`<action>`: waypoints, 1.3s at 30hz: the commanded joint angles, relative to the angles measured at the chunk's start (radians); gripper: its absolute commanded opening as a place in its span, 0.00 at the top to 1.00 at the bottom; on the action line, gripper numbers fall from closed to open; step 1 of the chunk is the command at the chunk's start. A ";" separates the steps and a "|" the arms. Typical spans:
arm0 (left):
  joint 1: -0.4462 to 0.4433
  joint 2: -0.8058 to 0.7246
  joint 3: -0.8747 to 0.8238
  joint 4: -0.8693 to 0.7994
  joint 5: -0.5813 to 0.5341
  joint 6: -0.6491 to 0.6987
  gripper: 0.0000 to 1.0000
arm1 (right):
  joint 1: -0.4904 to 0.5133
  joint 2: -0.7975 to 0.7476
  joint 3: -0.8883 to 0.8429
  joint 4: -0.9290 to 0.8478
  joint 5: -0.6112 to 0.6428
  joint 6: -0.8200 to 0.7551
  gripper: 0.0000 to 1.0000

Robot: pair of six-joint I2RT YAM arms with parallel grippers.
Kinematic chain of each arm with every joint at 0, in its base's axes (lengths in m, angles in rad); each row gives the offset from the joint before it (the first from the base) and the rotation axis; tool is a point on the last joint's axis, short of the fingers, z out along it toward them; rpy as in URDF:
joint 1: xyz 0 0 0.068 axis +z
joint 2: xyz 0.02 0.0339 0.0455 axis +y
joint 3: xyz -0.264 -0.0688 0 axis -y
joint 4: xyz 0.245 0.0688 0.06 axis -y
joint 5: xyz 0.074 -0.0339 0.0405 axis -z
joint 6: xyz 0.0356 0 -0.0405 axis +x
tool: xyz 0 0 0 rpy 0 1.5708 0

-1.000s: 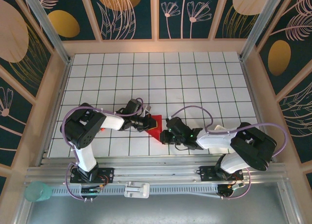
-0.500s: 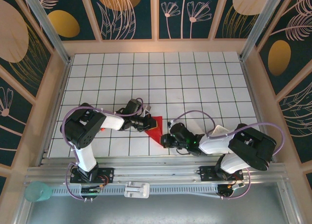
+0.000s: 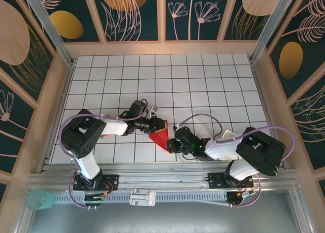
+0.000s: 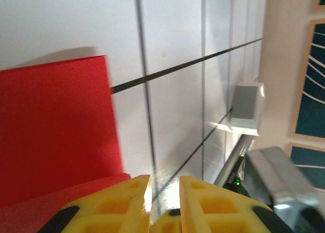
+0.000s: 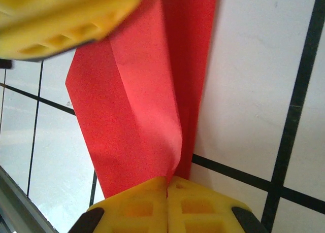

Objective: Fold a paper plane with a square sheet of paper (pick it up from the middle)

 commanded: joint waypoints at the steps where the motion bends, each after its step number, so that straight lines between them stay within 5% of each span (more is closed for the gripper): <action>1: 0.007 -0.077 -0.009 0.011 0.025 -0.006 0.75 | 0.007 0.011 0.020 -0.065 0.034 0.020 0.94; 12: 0.014 -0.094 -0.016 -0.131 -0.064 0.102 0.81 | 0.006 0.012 0.026 -0.074 0.034 0.022 0.94; 24: 0.048 -0.030 -0.036 -0.080 -0.042 0.111 0.86 | 0.006 0.006 0.045 -0.100 0.044 0.004 0.90; 32: 0.048 -0.122 -0.032 -0.032 -0.002 0.062 0.67 | 0.034 -0.011 0.141 -0.299 0.198 -0.080 0.92; 39: 0.048 -0.200 -0.045 -0.098 -0.051 0.058 0.66 | 0.066 -0.007 0.175 -0.359 0.272 -0.135 0.91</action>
